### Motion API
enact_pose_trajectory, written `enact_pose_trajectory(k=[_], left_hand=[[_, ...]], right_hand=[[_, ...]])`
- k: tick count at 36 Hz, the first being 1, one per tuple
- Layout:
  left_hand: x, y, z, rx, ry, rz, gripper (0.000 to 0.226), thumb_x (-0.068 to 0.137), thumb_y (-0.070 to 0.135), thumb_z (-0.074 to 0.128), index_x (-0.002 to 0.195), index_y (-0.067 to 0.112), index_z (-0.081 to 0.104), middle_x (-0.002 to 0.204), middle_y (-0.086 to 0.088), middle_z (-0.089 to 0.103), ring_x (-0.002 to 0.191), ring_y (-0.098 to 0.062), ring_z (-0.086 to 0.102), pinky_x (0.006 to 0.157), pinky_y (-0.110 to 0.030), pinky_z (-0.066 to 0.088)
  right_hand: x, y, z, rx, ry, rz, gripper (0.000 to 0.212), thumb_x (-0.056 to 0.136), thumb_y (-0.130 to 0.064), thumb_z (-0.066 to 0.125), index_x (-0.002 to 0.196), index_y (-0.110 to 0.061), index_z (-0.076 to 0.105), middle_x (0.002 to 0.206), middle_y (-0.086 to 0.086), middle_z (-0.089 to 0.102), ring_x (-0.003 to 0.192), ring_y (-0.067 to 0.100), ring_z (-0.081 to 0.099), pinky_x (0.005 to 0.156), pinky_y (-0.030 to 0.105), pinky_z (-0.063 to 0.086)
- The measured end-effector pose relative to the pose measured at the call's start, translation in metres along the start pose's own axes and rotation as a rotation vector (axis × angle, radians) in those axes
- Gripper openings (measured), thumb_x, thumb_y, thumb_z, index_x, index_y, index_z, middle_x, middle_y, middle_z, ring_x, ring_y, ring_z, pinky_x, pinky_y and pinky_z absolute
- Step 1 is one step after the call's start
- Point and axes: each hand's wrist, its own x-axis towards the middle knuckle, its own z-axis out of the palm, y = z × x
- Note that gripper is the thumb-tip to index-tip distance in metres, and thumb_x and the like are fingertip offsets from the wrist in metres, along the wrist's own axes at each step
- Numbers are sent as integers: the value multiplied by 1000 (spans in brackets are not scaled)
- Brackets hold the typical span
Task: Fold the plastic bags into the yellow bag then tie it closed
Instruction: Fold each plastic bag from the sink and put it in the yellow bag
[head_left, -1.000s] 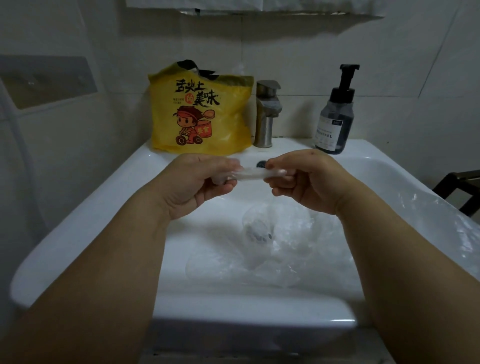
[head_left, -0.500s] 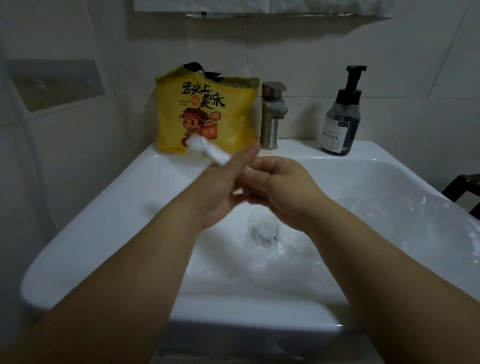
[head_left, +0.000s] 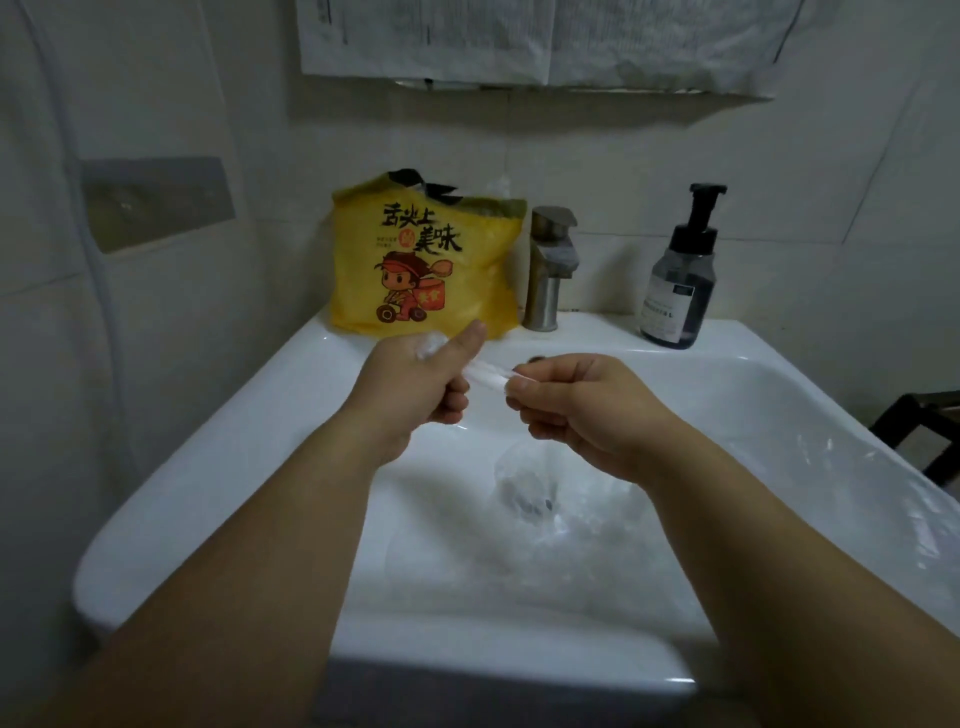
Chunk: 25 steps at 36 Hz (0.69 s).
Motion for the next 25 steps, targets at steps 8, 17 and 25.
enact_pose_trajectory(k=[8,17,25], left_hand=[[10,34,-19,-99,-208,-58,23,99,20,50,89,4,62,59,3,64,48,-2,55,48,-15,48],[42,65,-33,76,-23,95,25,101,12,46,82,11,62,50,6,60,41,1,52,45,-13,47],[94,86,-56,139,198,229,11,86,22,71,76,16,72,55,5,67,52,-3,61,52,-13,49]], right_hand=[[14,-37,-14,-56,-27,-33,7,87,-3,63,83,-2,69,71,9,63,64,16,56,58,21,50],[52,-70,-1,-117,-45,-73,6,85,-14,69,83,-12,74,76,12,64,67,20,55,70,37,38],[102,-113,7,-232,47,-195,12,91,-3,60,88,-14,64,80,10,61,67,15,54,62,23,48]])
